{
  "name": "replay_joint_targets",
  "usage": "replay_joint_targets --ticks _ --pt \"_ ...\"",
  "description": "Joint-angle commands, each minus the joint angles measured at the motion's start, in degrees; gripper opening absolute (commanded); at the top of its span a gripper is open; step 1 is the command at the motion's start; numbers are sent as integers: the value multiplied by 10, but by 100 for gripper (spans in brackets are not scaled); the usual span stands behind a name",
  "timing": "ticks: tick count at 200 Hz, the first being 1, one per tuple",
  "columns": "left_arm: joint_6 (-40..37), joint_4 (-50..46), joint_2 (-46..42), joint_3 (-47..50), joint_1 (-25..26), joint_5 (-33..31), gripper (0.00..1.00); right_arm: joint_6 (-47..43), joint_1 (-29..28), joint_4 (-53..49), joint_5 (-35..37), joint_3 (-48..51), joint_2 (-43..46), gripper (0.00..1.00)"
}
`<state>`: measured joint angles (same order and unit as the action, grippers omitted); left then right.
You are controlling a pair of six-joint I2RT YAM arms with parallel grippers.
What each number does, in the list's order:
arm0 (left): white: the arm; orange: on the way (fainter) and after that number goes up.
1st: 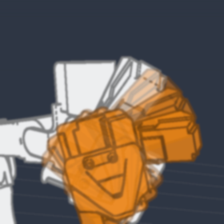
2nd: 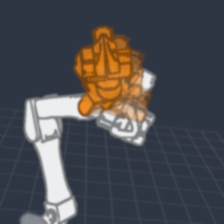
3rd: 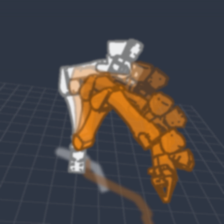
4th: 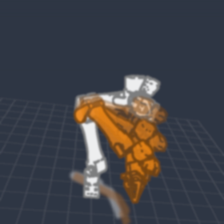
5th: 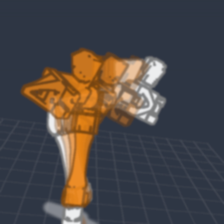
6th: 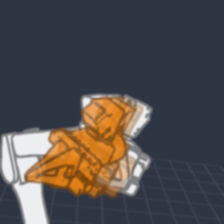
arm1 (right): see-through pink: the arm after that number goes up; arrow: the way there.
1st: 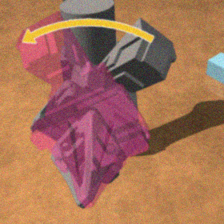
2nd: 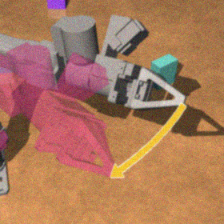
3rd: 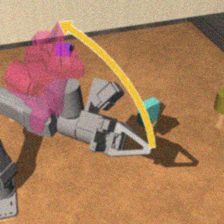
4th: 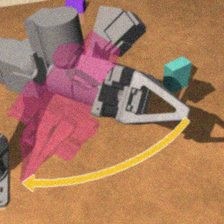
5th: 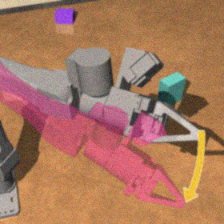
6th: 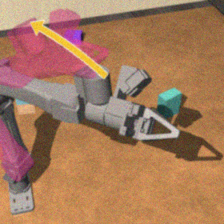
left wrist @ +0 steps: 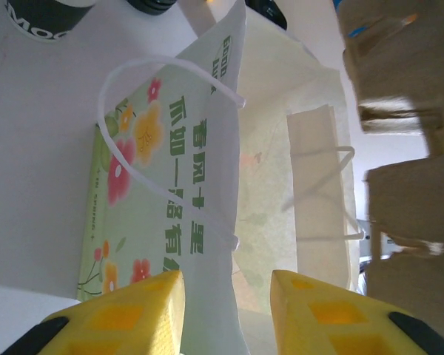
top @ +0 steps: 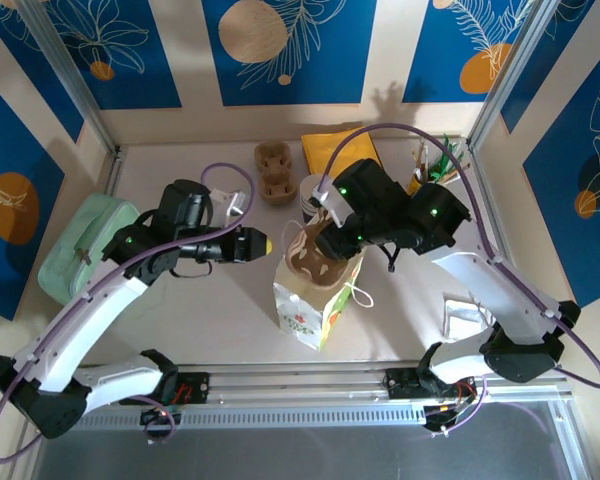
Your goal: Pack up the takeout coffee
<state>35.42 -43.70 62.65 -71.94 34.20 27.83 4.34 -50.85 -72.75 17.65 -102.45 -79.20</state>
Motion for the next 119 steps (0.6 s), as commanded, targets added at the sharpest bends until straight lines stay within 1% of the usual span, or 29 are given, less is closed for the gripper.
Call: replay_joint_targets --ticks 1,28,45,78,99,119 --pt "-13 -15 -13 9 -11 0 36 -26 -21 -21 77 -19 -19 43" --pt "-5 -3 -20 26 -13 8 35 -34 -41 -42 123 -25 -46 43" --pt "-1 3 -25 34 -14 11 35 -35 -53 -53 139 -27 -60 43" --pt "-2 3 -31 40 -19 12 35 -30 -80 -38 149 -9 -63 43" --pt "-1 3 -33 42 -24 15 35 -23 -96 -25 138 6 -60 43" --pt "2 7 -38 46 -26 20 34 -18 -106 -20 148 21 -61 43"
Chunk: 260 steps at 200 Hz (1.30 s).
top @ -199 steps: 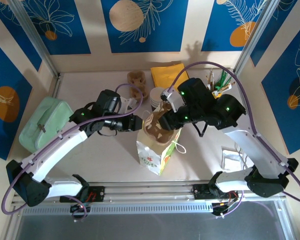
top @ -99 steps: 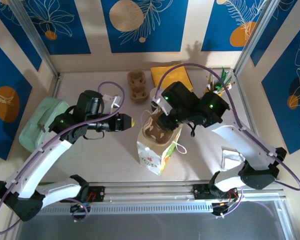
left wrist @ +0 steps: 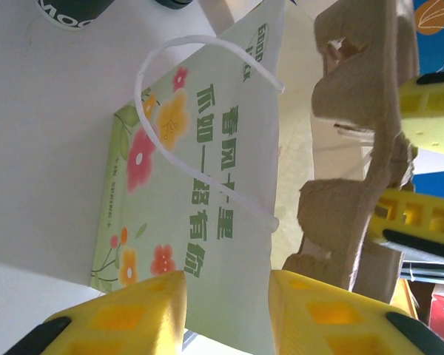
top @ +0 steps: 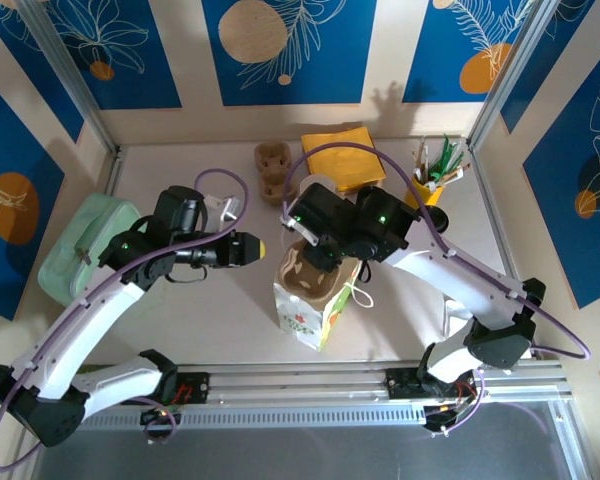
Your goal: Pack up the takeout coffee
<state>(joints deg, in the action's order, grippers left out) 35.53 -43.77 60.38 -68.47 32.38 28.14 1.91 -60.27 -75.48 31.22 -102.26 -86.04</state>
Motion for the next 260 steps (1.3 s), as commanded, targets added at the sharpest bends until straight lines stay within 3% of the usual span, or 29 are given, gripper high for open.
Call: replay_joint_targets --ticks 1,164,260 --pt "1 8 -15 12 -8 17 34 7 -12 8 14 19 7 43" --pt "16 25 -27 40 -20 34 34 -19 20 21 63 9 7 43" --pt "18 28 -24 51 -30 44 34 29 -26 14 56 49 -5 43"
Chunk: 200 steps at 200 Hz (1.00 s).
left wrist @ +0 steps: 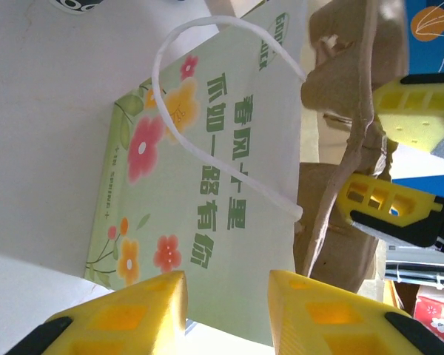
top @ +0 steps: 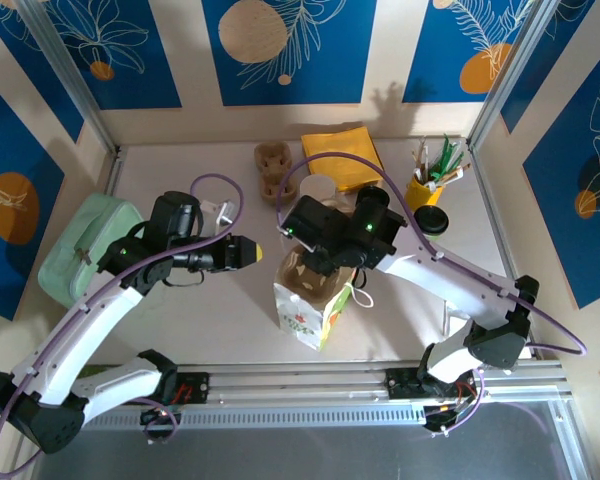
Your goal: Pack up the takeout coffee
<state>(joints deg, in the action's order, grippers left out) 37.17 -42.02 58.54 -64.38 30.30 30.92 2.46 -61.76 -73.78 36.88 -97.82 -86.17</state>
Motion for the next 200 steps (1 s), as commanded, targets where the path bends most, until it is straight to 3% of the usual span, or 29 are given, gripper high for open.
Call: replay_joint_targets --ticks 1,200 --pt "2 10 -6 10 -9 17 34 24 -13 -3 -2 4 -4 43" --pt "10 19 1 24 -21 27 34 78 -33 24 -50 51 2 42"
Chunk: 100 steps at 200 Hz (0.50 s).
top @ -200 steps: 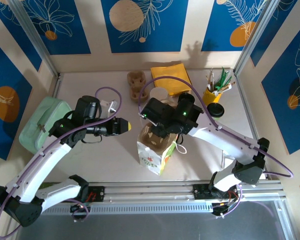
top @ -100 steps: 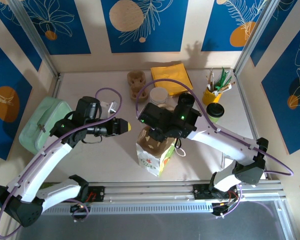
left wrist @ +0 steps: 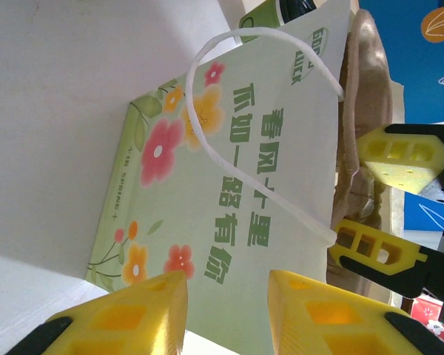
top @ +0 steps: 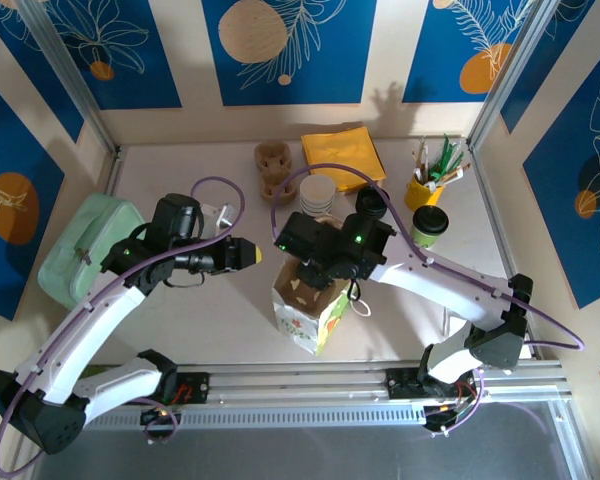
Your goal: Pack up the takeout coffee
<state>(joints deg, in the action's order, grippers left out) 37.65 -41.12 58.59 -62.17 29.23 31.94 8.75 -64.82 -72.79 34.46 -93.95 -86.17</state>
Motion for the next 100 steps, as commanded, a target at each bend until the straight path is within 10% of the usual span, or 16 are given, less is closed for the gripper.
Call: replay_joint_targets --ticks 1,100 --pt "5 10 0 2 -10 16 34 15 -2 15 -26 12 2 42" --pt "4 15 14 0 -11 15 34 30 18 32 -69 45 5 42"
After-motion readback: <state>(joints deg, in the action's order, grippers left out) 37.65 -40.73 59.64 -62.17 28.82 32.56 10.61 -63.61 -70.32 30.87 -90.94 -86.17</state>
